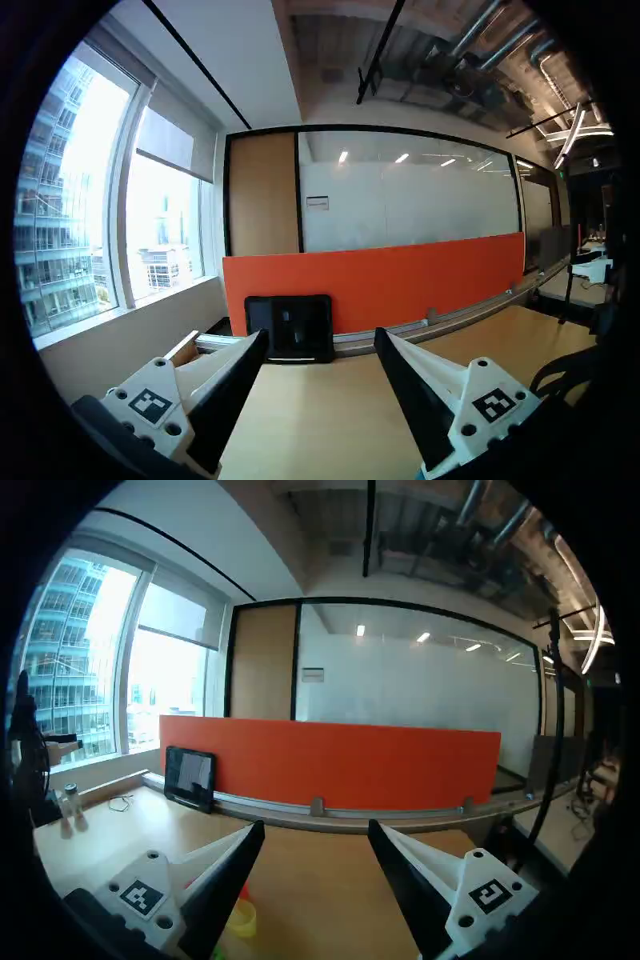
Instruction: Pour water
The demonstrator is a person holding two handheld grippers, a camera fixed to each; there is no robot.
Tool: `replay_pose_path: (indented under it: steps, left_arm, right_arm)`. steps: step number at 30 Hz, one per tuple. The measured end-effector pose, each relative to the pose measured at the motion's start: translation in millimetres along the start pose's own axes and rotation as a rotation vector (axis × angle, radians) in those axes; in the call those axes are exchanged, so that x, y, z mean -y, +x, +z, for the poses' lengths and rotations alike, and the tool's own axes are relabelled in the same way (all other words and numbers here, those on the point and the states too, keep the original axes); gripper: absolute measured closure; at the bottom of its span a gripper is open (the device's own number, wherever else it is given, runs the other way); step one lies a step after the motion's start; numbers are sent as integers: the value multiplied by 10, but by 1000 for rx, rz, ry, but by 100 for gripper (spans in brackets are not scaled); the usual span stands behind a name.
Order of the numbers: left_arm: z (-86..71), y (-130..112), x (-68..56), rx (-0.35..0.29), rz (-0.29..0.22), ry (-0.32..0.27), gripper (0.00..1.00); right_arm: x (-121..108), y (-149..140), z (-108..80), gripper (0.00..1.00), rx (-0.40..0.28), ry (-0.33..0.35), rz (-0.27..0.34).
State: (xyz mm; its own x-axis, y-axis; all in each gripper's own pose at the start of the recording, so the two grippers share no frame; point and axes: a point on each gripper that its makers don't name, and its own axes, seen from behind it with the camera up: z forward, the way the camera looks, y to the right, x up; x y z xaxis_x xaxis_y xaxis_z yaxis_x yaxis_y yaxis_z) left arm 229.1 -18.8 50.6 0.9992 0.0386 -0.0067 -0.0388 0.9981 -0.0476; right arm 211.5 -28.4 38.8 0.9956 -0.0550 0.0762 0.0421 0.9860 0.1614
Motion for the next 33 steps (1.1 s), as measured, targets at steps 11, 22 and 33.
replay_pose_path:
  steps: [11, 22, 33]
  left_arm:
    - [87, 67, -96, 14, -34, -53, 3]
    - [46, 182, -343, 7, -39, -173, 2]
    - [-45, 210, -606, 1, -28, -294, 3]
  right_arm:
    - [32, 84, 8, 0, -12, 18, 2]
    - [181, 186, -26, 0, -28, 103, -22]
    - [448, 298, -142, 0, -37, 235, -47]
